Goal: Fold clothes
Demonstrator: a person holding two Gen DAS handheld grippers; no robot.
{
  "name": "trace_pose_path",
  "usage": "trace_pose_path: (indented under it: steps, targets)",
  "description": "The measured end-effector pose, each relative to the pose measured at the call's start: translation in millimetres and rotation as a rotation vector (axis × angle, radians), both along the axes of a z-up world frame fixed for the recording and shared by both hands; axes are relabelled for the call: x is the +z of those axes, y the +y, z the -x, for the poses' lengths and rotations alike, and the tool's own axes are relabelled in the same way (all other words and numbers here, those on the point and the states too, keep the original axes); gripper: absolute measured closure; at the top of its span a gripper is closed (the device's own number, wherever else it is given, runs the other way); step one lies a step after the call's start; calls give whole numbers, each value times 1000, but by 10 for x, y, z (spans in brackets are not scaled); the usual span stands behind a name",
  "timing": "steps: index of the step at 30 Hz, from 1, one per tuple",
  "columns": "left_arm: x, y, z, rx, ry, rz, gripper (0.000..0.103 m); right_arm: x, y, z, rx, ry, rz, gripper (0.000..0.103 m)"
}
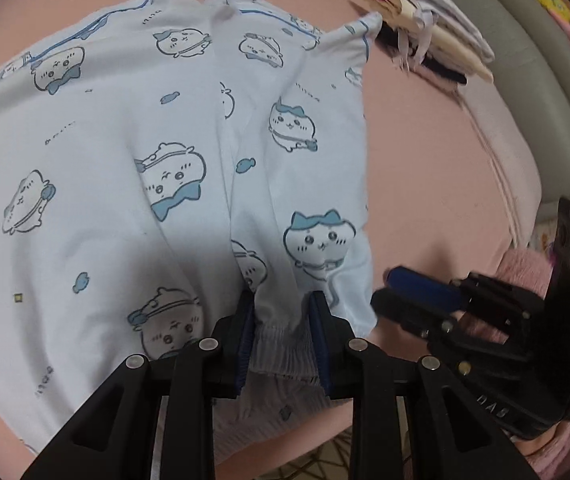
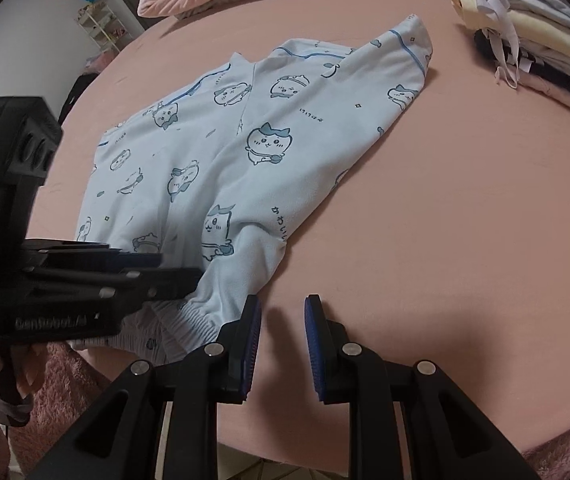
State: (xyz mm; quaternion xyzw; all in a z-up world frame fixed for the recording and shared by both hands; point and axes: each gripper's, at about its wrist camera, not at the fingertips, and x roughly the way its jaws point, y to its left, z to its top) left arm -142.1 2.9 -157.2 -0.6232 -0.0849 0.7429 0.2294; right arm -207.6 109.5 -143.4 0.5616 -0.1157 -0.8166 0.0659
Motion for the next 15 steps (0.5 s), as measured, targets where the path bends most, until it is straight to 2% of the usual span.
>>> trace_pose_path:
  steps: [7, 8, 9, 11, 15]
  targets:
    - [4, -34, 8, 48, 26, -48, 83, -10, 102, -41, -3, -6, -28, 82]
    - [22, -39, 0, 49, 36, -49, 86, -6, 97, -41, -5, -1, -47, 82]
    - [50, -51, -7, 59, 53, -48, 94, -5, 89, -41, -4, 2, -64, 82]
    - [133, -100, -19, 90, 95, -56, 95, -9, 82, -37, -1, 3, -75, 82]
    - [372, -254, -43, 155, 174, -130, 97, -3, 87, -27, -5, 3, -66, 82]
